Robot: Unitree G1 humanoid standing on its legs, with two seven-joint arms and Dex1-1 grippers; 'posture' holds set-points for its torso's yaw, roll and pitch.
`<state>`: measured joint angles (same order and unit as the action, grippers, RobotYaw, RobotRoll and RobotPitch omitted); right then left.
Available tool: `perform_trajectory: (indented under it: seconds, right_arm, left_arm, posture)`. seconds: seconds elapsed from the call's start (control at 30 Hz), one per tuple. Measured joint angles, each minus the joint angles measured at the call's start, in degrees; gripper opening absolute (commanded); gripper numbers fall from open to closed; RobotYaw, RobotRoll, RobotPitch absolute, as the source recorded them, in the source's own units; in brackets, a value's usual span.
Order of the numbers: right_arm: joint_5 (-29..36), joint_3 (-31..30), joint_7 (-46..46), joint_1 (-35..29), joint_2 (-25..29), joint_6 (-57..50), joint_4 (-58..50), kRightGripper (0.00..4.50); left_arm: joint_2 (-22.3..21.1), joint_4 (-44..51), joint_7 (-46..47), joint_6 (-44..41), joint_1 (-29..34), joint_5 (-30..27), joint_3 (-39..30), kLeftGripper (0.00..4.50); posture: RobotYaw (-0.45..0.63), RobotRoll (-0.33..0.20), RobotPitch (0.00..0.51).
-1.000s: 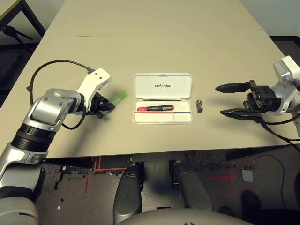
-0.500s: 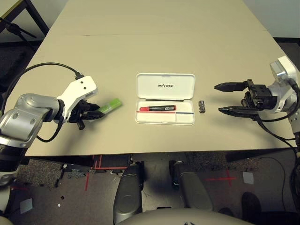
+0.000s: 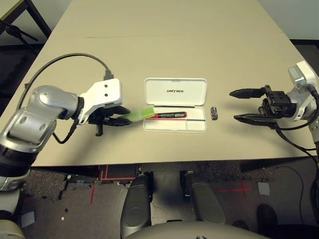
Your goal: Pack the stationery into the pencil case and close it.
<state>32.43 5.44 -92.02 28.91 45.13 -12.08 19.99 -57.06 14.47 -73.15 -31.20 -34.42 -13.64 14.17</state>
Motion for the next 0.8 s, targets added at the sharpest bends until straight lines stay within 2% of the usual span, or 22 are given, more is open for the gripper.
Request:
perform_trajectory:
  seconds: [0.4,0.57,0.8]
  right_arm:
    - [0.0,0.4,2.6,-1.5,0.0,0.3,-2.6,4.50]
    - [-0.1,1.1,5.0,-4.9,0.1,0.2,-5.9,4.50]
    - [-0.1,2.1,6.9,-5.3,0.2,-0.3,-7.6,4.50]
  left_arm:
    - [11.8,-4.5,-0.6,2.6,-5.0,4.4,8.7,1.08]
    - [14.7,-10.0,-0.9,6.6,-6.5,7.5,10.2,1.08]
    - [18.0,-13.7,-1.4,9.6,-7.5,10.1,11.9,1.08]
  posture:
    - [-0.05,0.000,0.210]
    - [-0.07,0.000,0.209]
    - [-0.09,0.000,0.206]
